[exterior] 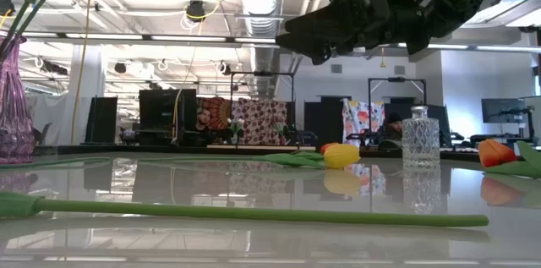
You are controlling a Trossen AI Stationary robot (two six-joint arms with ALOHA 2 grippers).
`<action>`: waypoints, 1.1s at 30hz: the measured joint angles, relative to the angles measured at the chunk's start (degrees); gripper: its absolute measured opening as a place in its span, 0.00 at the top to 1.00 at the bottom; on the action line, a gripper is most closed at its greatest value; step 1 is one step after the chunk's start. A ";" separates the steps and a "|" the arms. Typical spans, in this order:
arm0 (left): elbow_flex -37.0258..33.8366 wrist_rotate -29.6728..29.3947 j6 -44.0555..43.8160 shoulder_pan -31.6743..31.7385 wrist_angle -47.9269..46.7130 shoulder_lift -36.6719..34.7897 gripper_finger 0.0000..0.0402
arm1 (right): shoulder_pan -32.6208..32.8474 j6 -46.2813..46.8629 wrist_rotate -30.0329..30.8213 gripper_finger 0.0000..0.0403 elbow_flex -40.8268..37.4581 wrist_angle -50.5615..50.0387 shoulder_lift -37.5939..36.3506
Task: Sort flowers into vase by color
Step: Put the top red tulip into the purple vase
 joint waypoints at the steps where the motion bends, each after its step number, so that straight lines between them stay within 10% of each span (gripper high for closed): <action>1: 0.00 -0.60 -0.11 0.00 -0.58 0.00 1.00 | 0.00 0.00 0.01 0.36 0.00 0.00 0.00; 33: 3.58 -8.57 0.04 0.02 -10.06 0.02 1.00 | 0.00 -0.22 0.02 0.36 0.01 0.00 -0.02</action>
